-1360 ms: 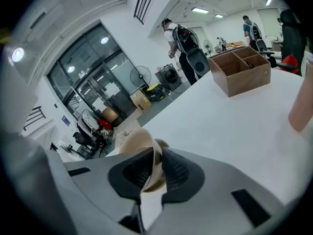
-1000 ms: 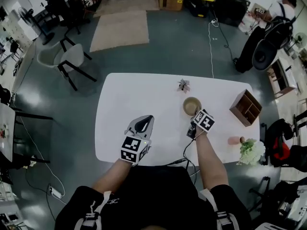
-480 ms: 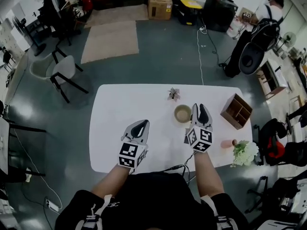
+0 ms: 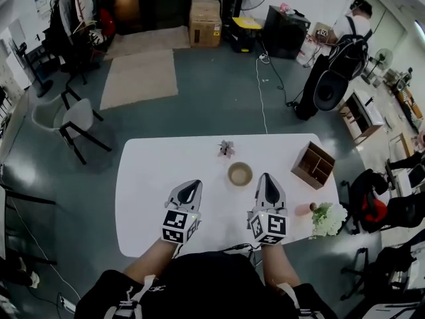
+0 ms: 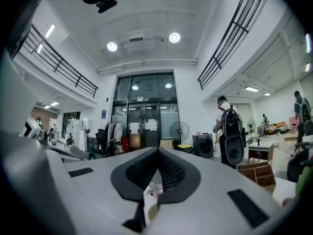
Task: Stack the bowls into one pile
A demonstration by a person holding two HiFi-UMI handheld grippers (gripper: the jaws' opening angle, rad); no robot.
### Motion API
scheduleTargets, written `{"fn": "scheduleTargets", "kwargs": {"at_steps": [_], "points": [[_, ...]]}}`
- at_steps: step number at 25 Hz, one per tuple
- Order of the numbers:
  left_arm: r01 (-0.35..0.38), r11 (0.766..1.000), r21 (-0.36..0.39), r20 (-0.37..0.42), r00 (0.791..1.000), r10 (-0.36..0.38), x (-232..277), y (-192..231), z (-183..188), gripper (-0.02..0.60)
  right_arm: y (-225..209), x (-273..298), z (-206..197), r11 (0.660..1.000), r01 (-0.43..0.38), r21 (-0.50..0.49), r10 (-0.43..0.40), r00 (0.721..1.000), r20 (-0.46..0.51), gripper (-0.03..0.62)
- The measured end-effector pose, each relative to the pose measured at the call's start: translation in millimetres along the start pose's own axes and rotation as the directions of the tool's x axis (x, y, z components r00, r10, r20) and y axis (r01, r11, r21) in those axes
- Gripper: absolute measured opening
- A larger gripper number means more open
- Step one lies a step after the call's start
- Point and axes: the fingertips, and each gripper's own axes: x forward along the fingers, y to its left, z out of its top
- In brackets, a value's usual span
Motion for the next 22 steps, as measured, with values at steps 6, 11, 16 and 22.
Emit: {"fn": "scheduleTargets", "kwargs": {"at_steps": [6,11,16,22], "points": [[0.002,1.0,0.006,0.001,1.0,-0.002,5,-3,0,0.014,5,-4,-14,0.999,-0.033,0.008,0.033,0.999,-0.021,0.012],[-0.008,1.0,0.0,0.001,1.0,0.008,0,1,0,0.014,9,2,-10,0.999,-0.039,0.016,0.039,0.999,-0.01,0.012],[-0.013,1.0,-0.01,0.003,1.0,0.013,-5,3,-2,0.014,11,0,-10,1.0,-0.03,-0.002,0.03,1.0,0.0,0.012],[-0.009,1.0,-0.025,0.004,1.0,0.01,-7,2,-2,0.014,10,0,-12,0.999,-0.032,0.009,0.032,0.999,-0.007,0.012]]}}
